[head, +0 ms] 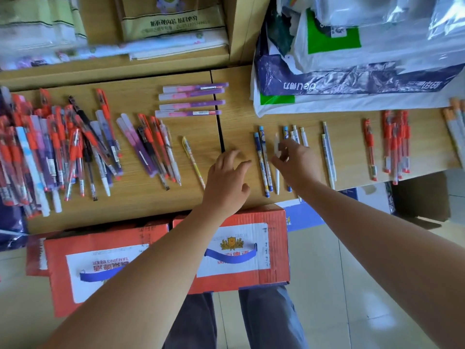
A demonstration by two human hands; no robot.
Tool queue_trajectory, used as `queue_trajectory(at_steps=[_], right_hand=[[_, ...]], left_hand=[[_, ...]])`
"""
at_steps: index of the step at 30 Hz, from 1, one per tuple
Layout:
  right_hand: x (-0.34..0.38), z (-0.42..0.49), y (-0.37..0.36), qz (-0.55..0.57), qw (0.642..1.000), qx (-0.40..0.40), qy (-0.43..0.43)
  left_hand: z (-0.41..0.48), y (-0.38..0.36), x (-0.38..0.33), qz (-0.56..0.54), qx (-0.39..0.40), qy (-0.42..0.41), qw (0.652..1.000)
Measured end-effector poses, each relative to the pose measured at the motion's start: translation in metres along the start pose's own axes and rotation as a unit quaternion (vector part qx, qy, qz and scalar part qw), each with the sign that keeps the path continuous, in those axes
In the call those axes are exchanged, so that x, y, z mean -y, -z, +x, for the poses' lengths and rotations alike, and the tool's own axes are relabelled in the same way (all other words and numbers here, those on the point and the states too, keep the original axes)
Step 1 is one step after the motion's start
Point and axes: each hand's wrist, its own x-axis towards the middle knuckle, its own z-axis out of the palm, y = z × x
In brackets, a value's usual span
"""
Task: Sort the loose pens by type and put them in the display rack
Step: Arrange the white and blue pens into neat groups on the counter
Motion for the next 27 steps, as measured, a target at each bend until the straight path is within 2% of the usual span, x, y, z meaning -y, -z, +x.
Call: queue_trajectory(at_steps=[6,11,15,18,23,27], right_hand=[[-0.001,0.011,-0.002,-0.005,1.000,-0.019,0.011],[-0.008,0.012,-0.008,-0.039,0.999,0.000,-0.012],[-0.007,0.010,-0.001,0.052,0.998,-0.029,-0.026],[-0.018,0.009,0.018,0.075,0.994,-0.063,-0.039],[-0.054,0.013,0.044,0.005,0.996,-0.071,-0.060],[-0.066,0.018,0.040,-0.042,0.996,-0.046,-0.070]], left_hand=[[0.004,-0.006,-0.006,0.026,-0.020,0.014,0.999],[0.010,-0.005,-0.012,0.027,-0.022,0.024,0.999],[0.015,-0.003,-0.016,0.021,-0.012,0.020,1.000],[0.019,-0.004,-0.022,0.003,-0.009,0.027,1.000],[0.028,-0.007,-0.040,-0.037,-0.024,0.037,0.998],[0.031,-0.009,-0.049,-0.022,-0.030,0.032,0.999]])
